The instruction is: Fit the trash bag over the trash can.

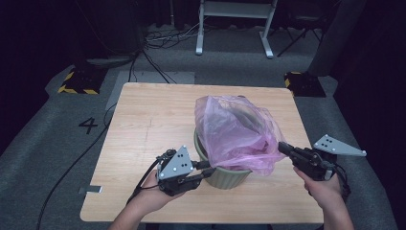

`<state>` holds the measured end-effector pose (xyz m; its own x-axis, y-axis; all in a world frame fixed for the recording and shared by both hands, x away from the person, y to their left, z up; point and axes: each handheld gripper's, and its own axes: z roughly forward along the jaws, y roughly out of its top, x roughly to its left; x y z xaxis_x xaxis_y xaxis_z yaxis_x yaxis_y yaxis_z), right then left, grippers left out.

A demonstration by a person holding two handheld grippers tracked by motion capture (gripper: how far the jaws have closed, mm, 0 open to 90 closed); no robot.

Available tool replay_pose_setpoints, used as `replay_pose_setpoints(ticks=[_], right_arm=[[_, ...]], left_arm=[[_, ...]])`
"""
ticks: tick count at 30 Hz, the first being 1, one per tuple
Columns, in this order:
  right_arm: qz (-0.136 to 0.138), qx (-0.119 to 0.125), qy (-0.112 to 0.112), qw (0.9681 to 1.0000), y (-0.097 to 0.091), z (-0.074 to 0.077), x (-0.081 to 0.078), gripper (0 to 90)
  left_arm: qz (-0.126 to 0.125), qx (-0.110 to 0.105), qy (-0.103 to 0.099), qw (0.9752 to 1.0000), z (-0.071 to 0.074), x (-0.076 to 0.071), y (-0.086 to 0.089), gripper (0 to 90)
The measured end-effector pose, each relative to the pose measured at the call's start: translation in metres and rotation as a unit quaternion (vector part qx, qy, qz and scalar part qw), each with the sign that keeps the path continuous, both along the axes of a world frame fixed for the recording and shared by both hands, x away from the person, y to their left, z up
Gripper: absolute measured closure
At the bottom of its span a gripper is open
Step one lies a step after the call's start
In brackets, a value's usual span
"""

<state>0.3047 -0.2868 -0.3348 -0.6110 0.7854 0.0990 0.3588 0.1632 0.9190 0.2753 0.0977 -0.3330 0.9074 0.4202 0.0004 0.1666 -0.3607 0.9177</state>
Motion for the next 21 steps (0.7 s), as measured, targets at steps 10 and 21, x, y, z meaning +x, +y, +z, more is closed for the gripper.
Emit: replay_pose_setpoints(ticks=[10, 21], right_arm=[[0.011, -0.004, -0.002, 0.9999, 0.004, 0.003, -0.001, 88.9], [0.023, -0.001, -0.006, 0.9997, 0.007, 0.004, -0.002, 88.9]], left_arm=[[0.022, -0.101, 0.062, 0.9928, 0.023, 0.032, 0.035, 44.9], [0.032, -0.102, 0.059, 0.9925, 0.050, 0.066, 0.017, 46.3]])
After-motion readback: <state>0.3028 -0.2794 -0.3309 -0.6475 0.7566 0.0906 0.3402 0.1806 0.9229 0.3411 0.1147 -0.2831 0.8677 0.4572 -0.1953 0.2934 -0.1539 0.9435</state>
